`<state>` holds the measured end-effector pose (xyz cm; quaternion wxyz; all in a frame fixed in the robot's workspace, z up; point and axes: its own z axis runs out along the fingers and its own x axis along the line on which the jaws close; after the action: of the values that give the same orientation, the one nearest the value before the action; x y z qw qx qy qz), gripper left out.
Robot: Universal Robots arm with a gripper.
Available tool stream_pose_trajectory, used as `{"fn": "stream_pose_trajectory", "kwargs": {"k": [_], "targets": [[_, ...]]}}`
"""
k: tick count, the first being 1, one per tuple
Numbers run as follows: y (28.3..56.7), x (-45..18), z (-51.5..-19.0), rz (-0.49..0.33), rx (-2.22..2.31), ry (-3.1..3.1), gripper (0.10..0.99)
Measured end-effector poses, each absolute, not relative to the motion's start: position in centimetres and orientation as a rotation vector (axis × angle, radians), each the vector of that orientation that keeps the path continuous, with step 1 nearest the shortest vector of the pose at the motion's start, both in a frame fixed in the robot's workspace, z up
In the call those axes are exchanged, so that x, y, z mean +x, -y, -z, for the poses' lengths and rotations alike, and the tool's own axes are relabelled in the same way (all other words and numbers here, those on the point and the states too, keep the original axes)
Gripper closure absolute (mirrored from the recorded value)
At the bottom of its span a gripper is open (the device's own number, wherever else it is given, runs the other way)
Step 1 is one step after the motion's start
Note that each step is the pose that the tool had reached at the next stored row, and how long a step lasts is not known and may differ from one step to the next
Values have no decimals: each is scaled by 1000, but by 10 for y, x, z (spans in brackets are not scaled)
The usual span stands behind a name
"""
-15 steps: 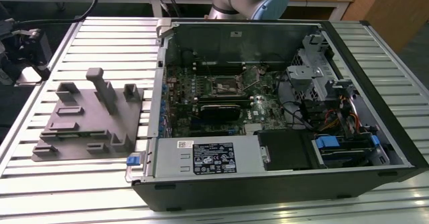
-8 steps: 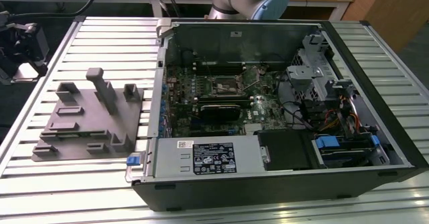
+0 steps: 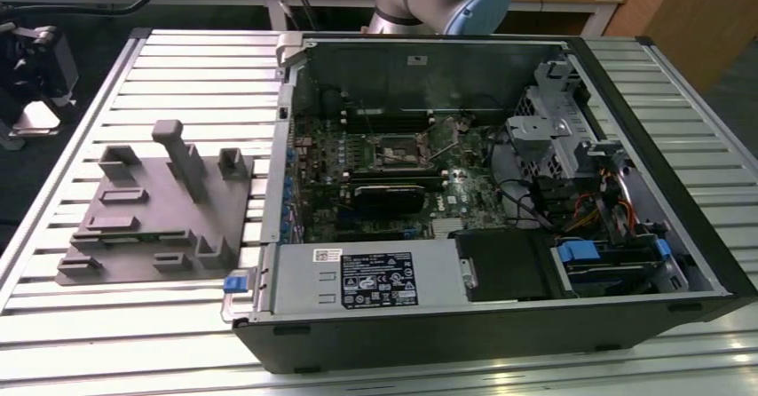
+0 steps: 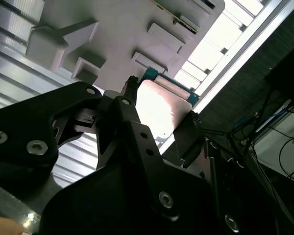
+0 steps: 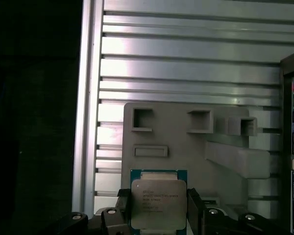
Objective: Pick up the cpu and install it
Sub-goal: 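Pick up the cpu and move it towards the insertion slot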
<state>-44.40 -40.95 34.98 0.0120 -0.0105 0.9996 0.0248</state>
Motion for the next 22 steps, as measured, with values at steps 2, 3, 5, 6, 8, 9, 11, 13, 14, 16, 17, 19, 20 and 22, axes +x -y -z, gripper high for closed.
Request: {"fn": "stream_pose_trajectory", "kwargs": {"k": [2, 3, 5, 6, 8, 9, 11, 13, 14, 16, 17, 19, 20, 22], "targets": [[409, -444, -353, -77, -33, -3116, 541], [409, -444, -355, -77, -33, -3116, 541], [409, -444, -359, -77, -33, -3116, 541], [409, -444, -361, -77, -33, -3116, 541], [409, -444, -364, -77, -33, -3116, 541], [409, -444, -366, -77, -33, -3116, 541], [409, -444, -370, -77, -33, -3116, 541], [409, -444, -374, -77, -33, -3116, 541], [409, -444, -376, -77, -33, -3116, 541], [409, -444, -379, -77, -33, -3116, 541], [409, -444, -381, -77, -33, -3116, 541], [409, -444, -385, -77, -33, -3116, 541], [409, -444, -387, -77, -33, -3116, 541], [409, -444, -391, -77, -33, -3116, 541]]}}
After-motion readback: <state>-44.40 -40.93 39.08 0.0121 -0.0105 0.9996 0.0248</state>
